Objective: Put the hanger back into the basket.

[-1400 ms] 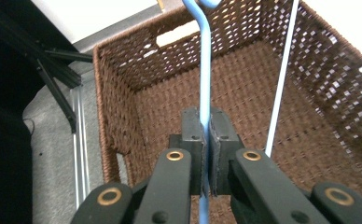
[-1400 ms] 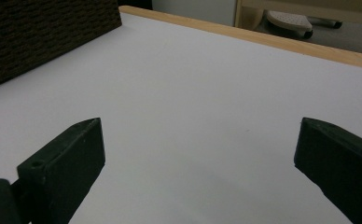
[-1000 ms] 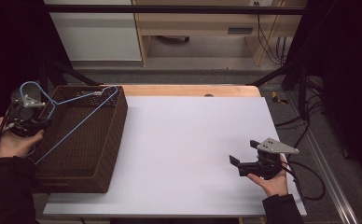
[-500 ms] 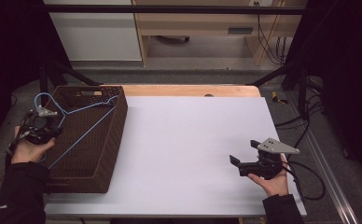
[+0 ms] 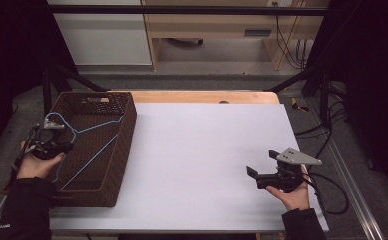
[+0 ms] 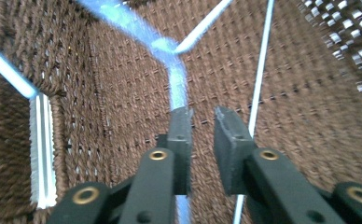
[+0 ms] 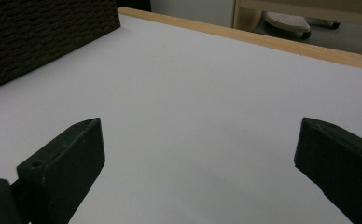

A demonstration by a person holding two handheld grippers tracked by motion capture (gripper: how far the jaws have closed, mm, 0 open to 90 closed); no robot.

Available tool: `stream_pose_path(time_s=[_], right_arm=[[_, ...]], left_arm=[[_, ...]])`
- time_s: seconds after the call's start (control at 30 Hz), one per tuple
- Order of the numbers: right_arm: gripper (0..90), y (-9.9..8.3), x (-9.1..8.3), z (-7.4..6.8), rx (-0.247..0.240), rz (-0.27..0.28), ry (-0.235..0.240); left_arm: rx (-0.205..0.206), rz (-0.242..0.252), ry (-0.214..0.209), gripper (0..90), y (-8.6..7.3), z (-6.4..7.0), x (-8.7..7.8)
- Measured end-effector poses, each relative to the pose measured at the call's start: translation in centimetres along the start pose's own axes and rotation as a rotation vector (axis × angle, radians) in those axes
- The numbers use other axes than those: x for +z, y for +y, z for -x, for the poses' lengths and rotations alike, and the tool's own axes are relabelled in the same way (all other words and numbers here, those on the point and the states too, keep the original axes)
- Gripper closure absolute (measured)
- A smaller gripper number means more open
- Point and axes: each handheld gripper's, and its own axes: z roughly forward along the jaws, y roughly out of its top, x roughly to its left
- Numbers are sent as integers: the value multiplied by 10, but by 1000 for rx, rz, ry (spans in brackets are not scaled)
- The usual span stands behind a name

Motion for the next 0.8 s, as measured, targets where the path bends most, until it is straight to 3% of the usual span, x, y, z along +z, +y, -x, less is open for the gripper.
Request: stream_pose_path(time_s=[0.2,0.37,0.57,0.8], right_arm=[[23,0,0,0,6,4,4],[23,0,0,-1,9,7,6],[22,0,-1,0,10,13,5],[21,1,-3,0,14,30,5]], left_arm=[[-48,160,-47,569,-7,6,-28],[-61,294,-94,394,-8,23,-44],[-43,394,-175,299,-7,50,-55],[-16,466,-285,185,-6,86,-58]])
